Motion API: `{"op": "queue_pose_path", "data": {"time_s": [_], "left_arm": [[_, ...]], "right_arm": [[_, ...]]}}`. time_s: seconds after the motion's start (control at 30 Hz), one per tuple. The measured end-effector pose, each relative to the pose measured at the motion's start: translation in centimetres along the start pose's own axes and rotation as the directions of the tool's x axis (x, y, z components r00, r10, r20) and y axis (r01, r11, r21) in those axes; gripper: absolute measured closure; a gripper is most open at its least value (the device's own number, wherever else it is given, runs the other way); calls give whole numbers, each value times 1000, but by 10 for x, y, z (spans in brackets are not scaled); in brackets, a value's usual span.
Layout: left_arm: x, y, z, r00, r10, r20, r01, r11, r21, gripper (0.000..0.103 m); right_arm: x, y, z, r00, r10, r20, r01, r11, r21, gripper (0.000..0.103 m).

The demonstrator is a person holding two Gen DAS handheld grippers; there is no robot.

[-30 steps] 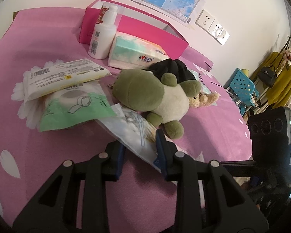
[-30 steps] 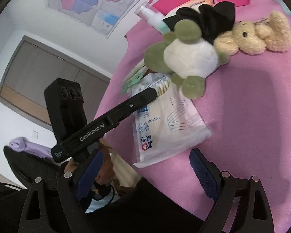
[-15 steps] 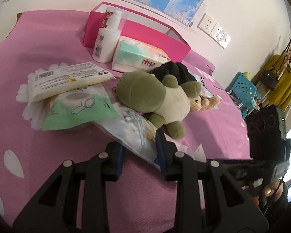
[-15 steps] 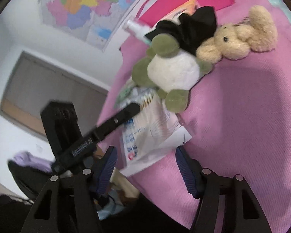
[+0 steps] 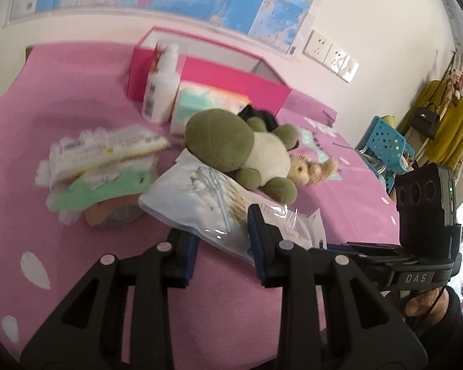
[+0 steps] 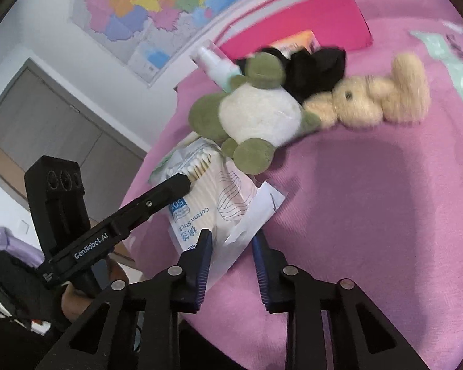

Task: Organize soft objects
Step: 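Lift the cotton swab bag with the left tool into the pink box, release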

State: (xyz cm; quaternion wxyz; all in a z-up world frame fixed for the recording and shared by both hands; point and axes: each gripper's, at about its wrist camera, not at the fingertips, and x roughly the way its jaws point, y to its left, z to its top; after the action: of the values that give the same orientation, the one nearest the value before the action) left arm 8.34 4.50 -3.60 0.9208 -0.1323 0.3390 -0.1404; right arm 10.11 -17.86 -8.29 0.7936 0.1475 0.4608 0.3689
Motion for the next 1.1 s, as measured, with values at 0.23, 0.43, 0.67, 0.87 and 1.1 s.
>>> {"op": "queue_pose_path", "data": {"time_s": [0.23, 0.43, 0.67, 0.87, 1.1], "left_arm": [[-24, -18, 24, 996, 0, 87, -5, 998, 60, 70], [-29, -36, 53, 990, -8, 144, -9, 993, 115, 69], [-32, -57, 92, 978, -24, 206, -14, 983, 183, 67], [-20, -68, 125, 972, -27, 233, -25, 976, 214, 67], [21, -70, 177, 975, 1, 221, -50, 974, 220, 66]], "right_arm": [[-29, 14, 10, 998, 3, 63, 2, 997, -77, 81], [-48, 26, 30, 993, -7, 120, 22, 991, -129, 81], [-75, 43, 68, 978, -18, 208, 59, 980, -192, 81], [-84, 48, 102, 967, -30, 251, 88, 971, -224, 81], [-80, 34, 162, 965, -39, 261, 98, 971, -217, 82]]}}
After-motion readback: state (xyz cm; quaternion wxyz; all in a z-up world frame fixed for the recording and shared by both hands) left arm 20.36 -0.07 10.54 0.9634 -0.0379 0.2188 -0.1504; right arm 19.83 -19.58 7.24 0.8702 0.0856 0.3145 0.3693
